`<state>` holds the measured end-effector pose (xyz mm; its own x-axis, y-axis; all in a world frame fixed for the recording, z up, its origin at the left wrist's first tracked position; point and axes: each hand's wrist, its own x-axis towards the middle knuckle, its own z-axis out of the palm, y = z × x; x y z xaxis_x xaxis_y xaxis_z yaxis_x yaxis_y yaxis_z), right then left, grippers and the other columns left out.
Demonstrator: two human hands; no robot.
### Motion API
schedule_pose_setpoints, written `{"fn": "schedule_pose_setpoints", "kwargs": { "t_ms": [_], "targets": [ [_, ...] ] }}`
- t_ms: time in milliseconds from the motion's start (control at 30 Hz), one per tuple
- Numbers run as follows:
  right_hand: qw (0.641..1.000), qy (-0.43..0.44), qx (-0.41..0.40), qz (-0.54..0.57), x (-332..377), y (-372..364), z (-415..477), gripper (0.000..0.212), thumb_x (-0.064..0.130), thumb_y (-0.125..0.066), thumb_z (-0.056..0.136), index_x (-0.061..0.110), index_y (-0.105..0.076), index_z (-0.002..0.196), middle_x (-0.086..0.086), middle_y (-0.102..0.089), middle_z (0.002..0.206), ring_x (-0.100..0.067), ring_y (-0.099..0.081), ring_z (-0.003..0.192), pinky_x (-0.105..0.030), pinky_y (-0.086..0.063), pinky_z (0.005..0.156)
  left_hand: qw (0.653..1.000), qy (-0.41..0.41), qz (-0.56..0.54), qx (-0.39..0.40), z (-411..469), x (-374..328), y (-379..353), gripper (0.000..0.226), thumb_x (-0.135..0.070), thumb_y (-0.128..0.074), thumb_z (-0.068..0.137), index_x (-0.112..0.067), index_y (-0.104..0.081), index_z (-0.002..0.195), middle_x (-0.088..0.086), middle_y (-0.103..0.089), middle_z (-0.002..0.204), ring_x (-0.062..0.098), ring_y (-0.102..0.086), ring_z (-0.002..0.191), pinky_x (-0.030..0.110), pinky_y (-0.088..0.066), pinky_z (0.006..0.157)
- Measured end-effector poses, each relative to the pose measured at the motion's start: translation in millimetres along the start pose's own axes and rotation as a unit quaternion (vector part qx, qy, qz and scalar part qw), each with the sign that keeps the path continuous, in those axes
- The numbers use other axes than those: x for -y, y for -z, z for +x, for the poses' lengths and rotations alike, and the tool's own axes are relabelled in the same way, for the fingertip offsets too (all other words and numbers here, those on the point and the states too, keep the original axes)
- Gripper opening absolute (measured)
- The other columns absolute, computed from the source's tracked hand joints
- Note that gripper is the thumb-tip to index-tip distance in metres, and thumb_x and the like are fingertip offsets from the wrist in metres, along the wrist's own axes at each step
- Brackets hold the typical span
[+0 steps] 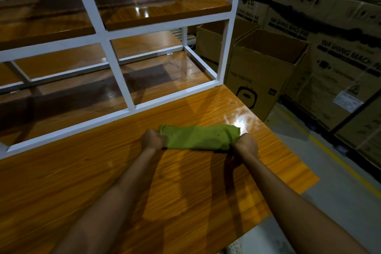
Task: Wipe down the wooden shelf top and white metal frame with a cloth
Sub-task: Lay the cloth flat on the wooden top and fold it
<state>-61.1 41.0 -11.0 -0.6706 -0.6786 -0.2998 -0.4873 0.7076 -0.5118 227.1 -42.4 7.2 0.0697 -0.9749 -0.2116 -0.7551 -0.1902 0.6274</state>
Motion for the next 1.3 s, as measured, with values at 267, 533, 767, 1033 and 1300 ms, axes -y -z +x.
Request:
{"fn": "schedule_pose_setpoints", "kwargs": {
  "t_ms": [267, 533, 767, 1033, 1300],
  "targets": [
    [0.998, 0.018, -0.006, 0.062, -7, 5, -5, 0.015, 0.022, -0.068, 0.075, 0.018, -0.059, 0.086, -0.008, -0.065, 0.087, -0.029, -0.063, 0.082, -0.030, -0.040, 0.055, 0.965, -0.148, -0.180, -0.121, -25, -87, -8, 0.016, -0.005, -0.068, 0.081, -0.012, -0.053, 0.079, -0.002, -0.052, 0.073, 0.015, -0.047, 0.065, 0.017, -0.031, 0.053],
    [0.990, 0.070, -0.055, 0.111, -29, 8, -5, 0.024, 0.023, -0.067, 0.082, 0.025, -0.051, 0.099, -0.005, -0.062, 0.100, -0.028, -0.060, 0.090, -0.041, -0.052, 0.071, 0.942, -0.324, -0.042, 0.079, -83, -132, -120, 0.029, -0.029, -0.075, 0.083, -0.014, -0.056, 0.098, 0.002, -0.056, 0.098, 0.017, -0.051, 0.091, 0.028, -0.038, 0.072],
    [0.978, 0.136, -0.048, 0.153, -52, 14, 2, 0.031, 0.029, -0.055, 0.079, 0.019, -0.043, 0.053, 0.002, -0.041, 0.049, -0.015, -0.040, 0.047, -0.032, -0.025, 0.049, 0.914, -0.403, 0.013, -0.033, -51, -84, -125, 0.014, -0.027, -0.061, 0.090, -0.014, -0.057, 0.088, 0.004, -0.057, 0.088, 0.028, -0.055, 0.088, 0.034, -0.041, 0.068],
    [0.986, 0.098, -0.011, 0.137, -33, 21, -6, 0.042, 0.043, -0.061, 0.088, 0.018, -0.049, 0.055, -0.001, -0.051, 0.056, -0.019, -0.052, 0.056, -0.031, -0.030, 0.047, 0.856, -0.465, 0.226, 0.007, -42, -44, -113, 0.030, -0.031, -0.067, 0.086, -0.011, -0.066, 0.108, 0.013, -0.057, 0.102, 0.036, -0.054, 0.100, 0.045, -0.049, 0.073],
    [0.996, 0.054, -0.013, 0.067, -24, 19, -7, 0.011, 0.028, -0.065, 0.079, 0.018, -0.061, 0.077, -0.002, -0.064, 0.082, -0.024, -0.062, 0.079, -0.030, -0.042, 0.056, 0.874, -0.460, 0.152, -0.035, -38, -35, -102, 0.034, -0.029, -0.045, 0.087, -0.011, -0.073, 0.093, 0.013, -0.061, 0.096, 0.034, -0.058, 0.092, 0.039, -0.050, 0.069]
  ]
}}
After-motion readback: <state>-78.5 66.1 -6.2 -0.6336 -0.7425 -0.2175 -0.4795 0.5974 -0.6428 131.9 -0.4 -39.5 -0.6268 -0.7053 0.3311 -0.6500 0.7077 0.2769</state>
